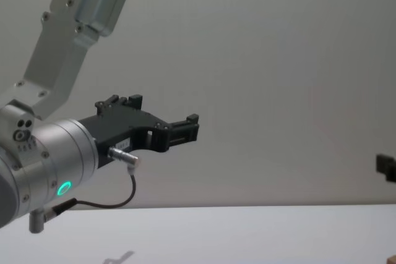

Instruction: Use the one hand to pick up the stamp and affix it onto the A4 paper.

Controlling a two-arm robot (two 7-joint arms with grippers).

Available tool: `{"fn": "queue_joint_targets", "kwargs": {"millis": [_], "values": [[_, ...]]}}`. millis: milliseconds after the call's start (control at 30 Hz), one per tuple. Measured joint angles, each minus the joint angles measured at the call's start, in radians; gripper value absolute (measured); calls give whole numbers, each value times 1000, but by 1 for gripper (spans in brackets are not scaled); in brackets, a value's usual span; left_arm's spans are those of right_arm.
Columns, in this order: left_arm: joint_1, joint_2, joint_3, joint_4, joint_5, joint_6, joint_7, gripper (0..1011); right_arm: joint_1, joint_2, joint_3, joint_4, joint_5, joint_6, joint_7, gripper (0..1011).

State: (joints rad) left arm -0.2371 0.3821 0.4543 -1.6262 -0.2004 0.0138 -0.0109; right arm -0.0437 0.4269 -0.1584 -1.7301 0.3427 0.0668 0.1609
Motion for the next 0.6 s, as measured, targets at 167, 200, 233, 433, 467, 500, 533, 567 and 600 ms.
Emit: {"fn": "queue_joint_targets", "kwargs": {"millis": [167, 200, 233, 433, 467, 500, 533, 567, 600], "values": [[0, 0, 0, 0, 0, 0, 0, 1001, -17, 22, 10, 14, -1, 0, 34, 1001], [0, 0, 0, 0, 0, 0, 0, 1001, -18, 25, 11, 17, -2, 0, 39, 1001], [0, 0, 0, 0, 0, 0, 0, 1001, -20, 28, 12, 19, -3, -1, 43, 1001], [0, 0, 0, 0, 0, 0, 0, 1001, -29, 45, 18, 45, -16, -5, 75, 1001], [0, 0, 0, 0, 0, 0, 0, 1001, -31, 48, 19, 51, -19, -4, 80, 1001], [0, 0, 0, 0, 0, 0, 0, 1001, -31, 49, 20, 54, -20, -4, 82, 1001], [0, 0, 0, 0, 0, 0, 0, 1001, -32, 50, 20, 56, -21, -4, 84, 1001], [0, 0, 0, 0, 0, 0, 0, 1001, -32, 51, 21, 59, -23, -3, 87, 1001], [0, 0, 0, 0, 0, 0, 0, 1001, -33, 53, 21, 63, -25, -1, 90, 1001]]}}
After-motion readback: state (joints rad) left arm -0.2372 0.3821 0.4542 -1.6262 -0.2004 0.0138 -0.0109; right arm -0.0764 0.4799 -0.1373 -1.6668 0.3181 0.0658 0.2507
